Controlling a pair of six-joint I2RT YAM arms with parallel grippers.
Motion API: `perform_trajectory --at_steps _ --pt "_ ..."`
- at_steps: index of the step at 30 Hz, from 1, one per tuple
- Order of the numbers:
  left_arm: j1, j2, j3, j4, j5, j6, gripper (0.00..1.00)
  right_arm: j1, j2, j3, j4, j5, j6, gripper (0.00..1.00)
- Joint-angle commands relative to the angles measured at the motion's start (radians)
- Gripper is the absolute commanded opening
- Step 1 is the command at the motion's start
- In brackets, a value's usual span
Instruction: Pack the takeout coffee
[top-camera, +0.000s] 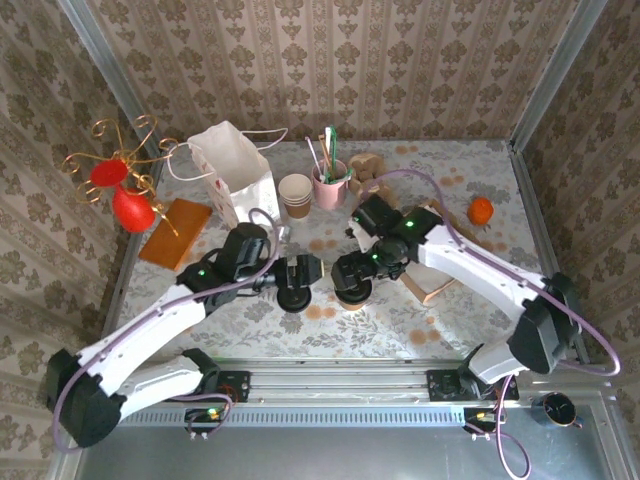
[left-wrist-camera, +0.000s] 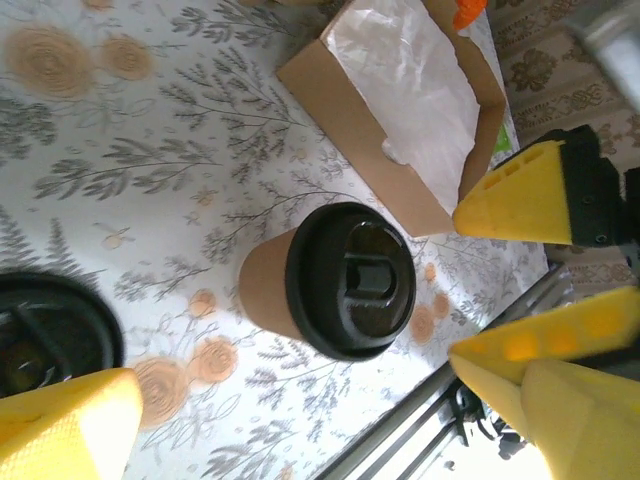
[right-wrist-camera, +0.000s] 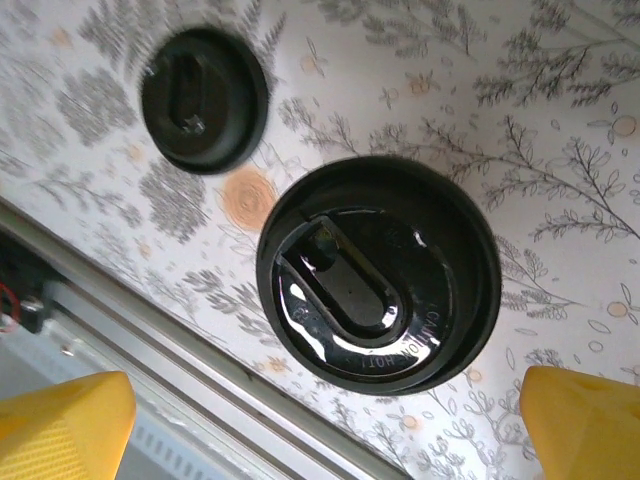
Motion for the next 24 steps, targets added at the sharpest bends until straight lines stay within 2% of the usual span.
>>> perform_trajectory --at_steps 1,10,24 --pt "0.028 -0.075 -0.049 -0.138 -0.047 0.030 1.00 0.044 0.075 0.066 -0.124 0.124 -0.024 1.00" --pt "0.061 -0.178 -0.093 -0.188 -0.032 0.037 1.00 0.094 0.197 0.154 -0.153 0.184 -0.012 1.00" --pt "0.093 -0.197 -0.122 -0.166 0.012 0.043 1.00 0.101 0.259 0.186 -0.159 0.230 -0.004 0.92"
